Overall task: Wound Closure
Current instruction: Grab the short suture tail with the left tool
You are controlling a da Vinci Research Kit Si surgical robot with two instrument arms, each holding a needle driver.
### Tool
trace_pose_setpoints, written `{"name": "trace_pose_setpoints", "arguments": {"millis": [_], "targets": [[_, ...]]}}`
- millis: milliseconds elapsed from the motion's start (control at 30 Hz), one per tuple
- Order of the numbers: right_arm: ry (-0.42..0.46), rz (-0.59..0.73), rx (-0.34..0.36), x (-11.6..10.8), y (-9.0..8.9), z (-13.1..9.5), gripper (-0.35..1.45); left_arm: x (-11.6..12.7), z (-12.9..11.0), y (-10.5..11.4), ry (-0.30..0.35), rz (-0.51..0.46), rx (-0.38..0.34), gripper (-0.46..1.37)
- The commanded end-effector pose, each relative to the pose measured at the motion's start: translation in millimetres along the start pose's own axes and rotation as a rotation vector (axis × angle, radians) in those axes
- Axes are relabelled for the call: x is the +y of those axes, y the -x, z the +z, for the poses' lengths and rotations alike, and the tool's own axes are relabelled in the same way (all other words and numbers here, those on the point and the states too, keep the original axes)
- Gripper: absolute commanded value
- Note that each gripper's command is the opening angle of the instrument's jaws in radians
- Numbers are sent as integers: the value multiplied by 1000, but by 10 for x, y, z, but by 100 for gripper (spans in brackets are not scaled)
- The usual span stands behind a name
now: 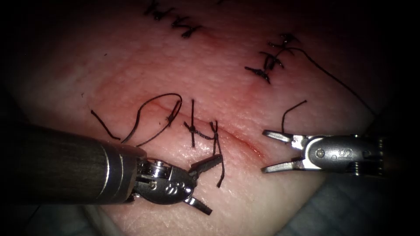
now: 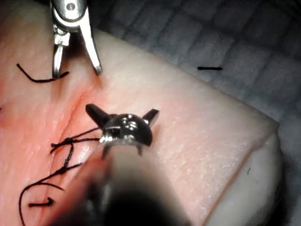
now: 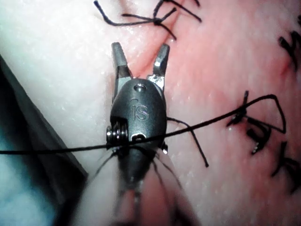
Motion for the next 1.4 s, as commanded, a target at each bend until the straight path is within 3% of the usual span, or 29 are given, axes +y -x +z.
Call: {"name": "trace_pose_setpoints", "arguments": {"millis": [33,267,733,1067,1200,1367,1400], "targets": [[-2,0,-1,0,1,0,93,-1,3,0,3,19,20,57],[-2,-4,0,-2,4,0,93,1,28,9,13,88,117,51],[-3,-11,4,-8,9,-3,92,-1,58,55,22,158,136,47],[0,-17,3,-10,14,0,92,6,65,50,49,179,172,61],[1,-17,3,-10,15,0,92,8,65,49,61,190,185,40],[0,-18,3,-12,15,0,91,5,66,50,64,180,186,-35],[0,-18,3,-12,15,0,92,4,66,50,64,174,186,-35]]}}
